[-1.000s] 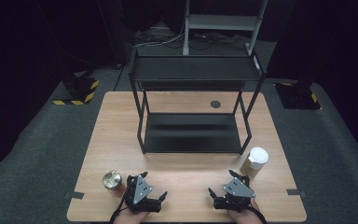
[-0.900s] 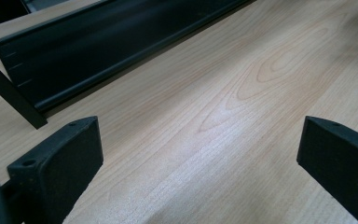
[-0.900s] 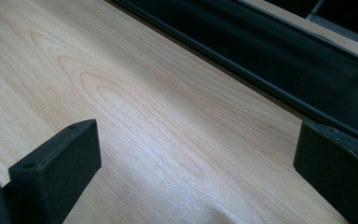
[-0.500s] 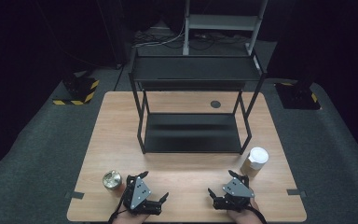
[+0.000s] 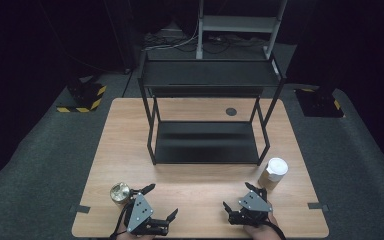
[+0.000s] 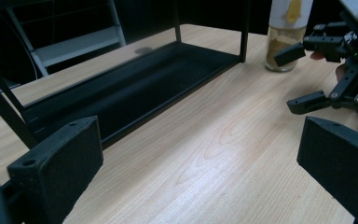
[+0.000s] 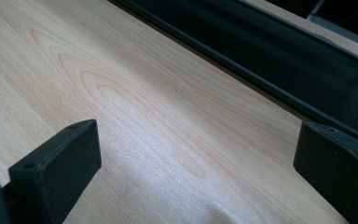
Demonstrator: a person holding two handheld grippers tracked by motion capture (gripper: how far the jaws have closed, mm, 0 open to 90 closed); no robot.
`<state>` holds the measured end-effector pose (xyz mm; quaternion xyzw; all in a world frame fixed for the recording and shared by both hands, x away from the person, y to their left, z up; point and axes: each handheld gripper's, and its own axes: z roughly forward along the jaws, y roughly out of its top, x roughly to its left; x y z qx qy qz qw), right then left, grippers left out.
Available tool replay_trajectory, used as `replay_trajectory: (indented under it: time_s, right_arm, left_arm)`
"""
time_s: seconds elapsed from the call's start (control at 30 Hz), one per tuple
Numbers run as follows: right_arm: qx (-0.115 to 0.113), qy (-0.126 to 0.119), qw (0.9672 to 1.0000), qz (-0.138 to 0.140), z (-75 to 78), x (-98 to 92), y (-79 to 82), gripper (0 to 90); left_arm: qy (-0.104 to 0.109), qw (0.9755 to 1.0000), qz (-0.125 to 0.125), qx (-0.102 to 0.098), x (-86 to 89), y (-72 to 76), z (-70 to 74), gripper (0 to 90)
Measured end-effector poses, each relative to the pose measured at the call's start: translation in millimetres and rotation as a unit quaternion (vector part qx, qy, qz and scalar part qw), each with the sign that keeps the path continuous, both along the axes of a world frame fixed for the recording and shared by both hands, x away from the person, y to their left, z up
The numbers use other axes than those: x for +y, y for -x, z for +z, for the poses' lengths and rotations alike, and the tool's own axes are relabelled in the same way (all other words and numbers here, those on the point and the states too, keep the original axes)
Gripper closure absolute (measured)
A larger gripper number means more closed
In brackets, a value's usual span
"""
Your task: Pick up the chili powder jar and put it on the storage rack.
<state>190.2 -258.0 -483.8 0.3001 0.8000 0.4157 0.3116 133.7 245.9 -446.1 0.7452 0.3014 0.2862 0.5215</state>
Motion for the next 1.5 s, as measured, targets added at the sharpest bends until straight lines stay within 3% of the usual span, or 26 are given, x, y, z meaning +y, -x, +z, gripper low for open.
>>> replay_trajectory:
  time_s: [0.43, 0.83, 1.13, 1.5]
  right_arm:
    - [-0.004, 0.001, 1.0000, 0.005, -0.7, -1.0, 0.8, 0.0]
    - [-0.002, -0.004, 1.0000, 0.009, -0.7, -3.3, -0.2, 0.0]
    - [0.000, -0.010, 0.9999, 0.010, -1.0, -5.4, -0.9, 0.0]
    - [-0.001, -0.008, 0.9999, 0.011, -1.0, -5.0, -0.6, 0.0]
  left_arm:
    - [0.015, 0.9991, 0.029, -0.028, 19.4, 12.2, 9.1, 0.3]
    - [0.020, 0.9969, 0.068, -0.036, 42.5, 19.1, 6.5, 0.3]
    - [0.037, 0.9933, 0.107, -0.022, 63.9, 18.9, -2.9, 0.4]
    - [0.040, 0.9919, 0.120, -0.003, 69.5, 15.2, -12.2, 0.4]
